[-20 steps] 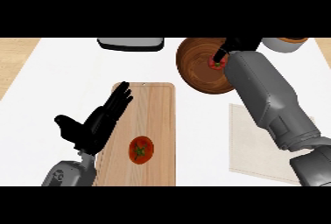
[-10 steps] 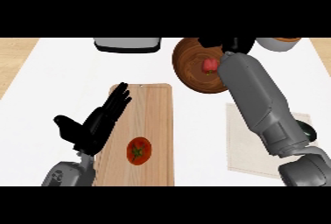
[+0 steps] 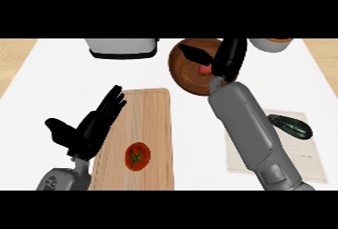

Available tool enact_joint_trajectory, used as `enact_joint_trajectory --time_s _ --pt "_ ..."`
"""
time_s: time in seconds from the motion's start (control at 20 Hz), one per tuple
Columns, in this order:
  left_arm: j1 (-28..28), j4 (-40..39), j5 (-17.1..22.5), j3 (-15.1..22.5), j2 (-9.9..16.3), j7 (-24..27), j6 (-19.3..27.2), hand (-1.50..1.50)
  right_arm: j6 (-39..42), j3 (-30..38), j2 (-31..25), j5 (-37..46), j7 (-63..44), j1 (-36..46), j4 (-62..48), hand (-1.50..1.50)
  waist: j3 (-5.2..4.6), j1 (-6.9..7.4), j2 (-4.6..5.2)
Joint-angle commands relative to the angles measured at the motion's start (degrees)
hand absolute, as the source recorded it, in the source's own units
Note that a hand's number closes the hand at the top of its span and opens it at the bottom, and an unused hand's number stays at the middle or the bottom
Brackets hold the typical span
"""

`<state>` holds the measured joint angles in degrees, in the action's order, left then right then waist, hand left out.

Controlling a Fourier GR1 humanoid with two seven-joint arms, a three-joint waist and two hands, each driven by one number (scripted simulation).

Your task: Pick the bell pepper from the placemat and place it in the bowl

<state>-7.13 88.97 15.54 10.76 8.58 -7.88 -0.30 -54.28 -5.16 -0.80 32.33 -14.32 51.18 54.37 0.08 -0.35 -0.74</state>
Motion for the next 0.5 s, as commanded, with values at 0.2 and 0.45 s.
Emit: enact_joint_trajectory --time_s 0.2,0.45 --pt "2.2 0.3 0.7 -1.5 0.5 0.5 -0.1 0.0 -10.7 -23.6 0.8 2.3 -2.2 -22.2 24.5 -1.5 -0.13 -1.61 -0.86" --pt "2.9 0.1 -0.6 -0.1 -0.8 0.8 0.9 0.0 -14.6 -36.4 0.8 11.3 -2.9 -38.6 33.4 1.5 -0.22 -3.19 -0.93"
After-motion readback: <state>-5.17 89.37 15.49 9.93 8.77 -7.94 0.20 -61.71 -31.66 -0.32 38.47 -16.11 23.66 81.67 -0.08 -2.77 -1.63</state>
